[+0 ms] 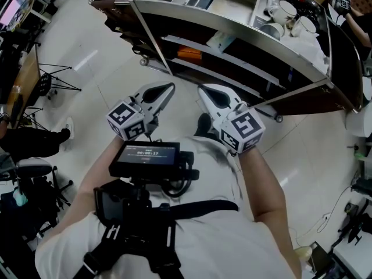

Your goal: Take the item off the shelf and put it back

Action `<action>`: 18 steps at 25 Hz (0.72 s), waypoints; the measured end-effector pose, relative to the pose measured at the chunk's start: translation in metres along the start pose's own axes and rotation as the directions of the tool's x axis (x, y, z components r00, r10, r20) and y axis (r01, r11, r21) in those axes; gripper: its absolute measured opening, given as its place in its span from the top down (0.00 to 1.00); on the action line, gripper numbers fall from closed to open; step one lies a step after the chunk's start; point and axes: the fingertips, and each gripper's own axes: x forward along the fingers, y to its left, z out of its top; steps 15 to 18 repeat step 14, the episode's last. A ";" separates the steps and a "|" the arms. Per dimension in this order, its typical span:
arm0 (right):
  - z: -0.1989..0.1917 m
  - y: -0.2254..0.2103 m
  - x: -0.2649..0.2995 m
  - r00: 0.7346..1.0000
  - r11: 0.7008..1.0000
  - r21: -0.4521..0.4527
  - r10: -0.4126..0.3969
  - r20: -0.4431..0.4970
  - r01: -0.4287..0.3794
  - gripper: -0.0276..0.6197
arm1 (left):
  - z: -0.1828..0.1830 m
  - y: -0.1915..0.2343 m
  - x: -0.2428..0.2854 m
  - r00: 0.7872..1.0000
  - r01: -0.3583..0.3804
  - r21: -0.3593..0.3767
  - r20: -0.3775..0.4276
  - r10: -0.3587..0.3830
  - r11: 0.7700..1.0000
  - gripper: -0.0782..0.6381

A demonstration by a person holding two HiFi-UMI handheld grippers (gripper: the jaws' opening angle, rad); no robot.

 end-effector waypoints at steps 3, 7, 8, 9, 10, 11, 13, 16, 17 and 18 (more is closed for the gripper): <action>0.000 0.000 0.001 1.000 1.000 0.000 -0.001 0.003 0.001 0.95 | -0.001 0.000 0.000 1.000 0.001 -0.002 -0.001 -0.001 1.000 0.88; 0.001 0.000 0.003 1.000 1.000 -0.001 0.003 0.004 -0.003 0.95 | 0.000 0.002 0.000 1.000 0.002 -0.003 0.002 -0.002 1.000 0.88; 0.001 0.000 0.004 1.000 1.000 -0.001 0.003 0.004 -0.003 0.95 | 0.000 0.003 0.000 1.000 0.001 -0.006 0.002 -0.001 1.000 0.88; 0.001 -0.001 0.006 1.000 1.000 -0.001 0.004 0.003 -0.004 0.95 | 0.001 0.004 0.001 1.000 0.001 -0.009 0.003 -0.001 1.000 0.88; 0.002 -0.001 0.007 1.000 1.000 0.000 0.005 0.003 -0.005 0.95 | 0.001 0.005 0.001 1.000 0.001 -0.009 0.003 -0.001 1.000 0.88; 0.002 -0.002 0.008 1.000 1.000 0.000 0.006 0.003 -0.006 0.95 | 0.001 0.006 0.002 1.000 0.002 -0.007 0.002 -0.002 1.000 0.88; 0.003 -0.003 0.010 1.000 1.000 -0.001 0.009 0.003 -0.009 0.95 | 0.001 0.009 0.002 1.000 0.004 0.001 0.000 -0.004 1.000 0.88; 0.003 -0.003 0.012 1.000 1.000 -0.002 0.011 0.003 -0.011 0.95 | 0.001 0.011 0.003 1.000 0.005 0.005 -0.001 -0.005 1.000 0.88; 0.003 -0.003 0.012 1.000 1.000 -0.002 0.011 0.003 -0.011 0.95 | 0.001 0.011 0.003 1.000 0.005 0.005 -0.001 -0.005 1.000 0.88; 0.003 -0.003 0.012 1.000 1.000 -0.002 0.011 0.003 -0.011 0.95 | 0.001 0.011 0.003 1.000 0.005 0.005 -0.001 -0.005 1.000 0.88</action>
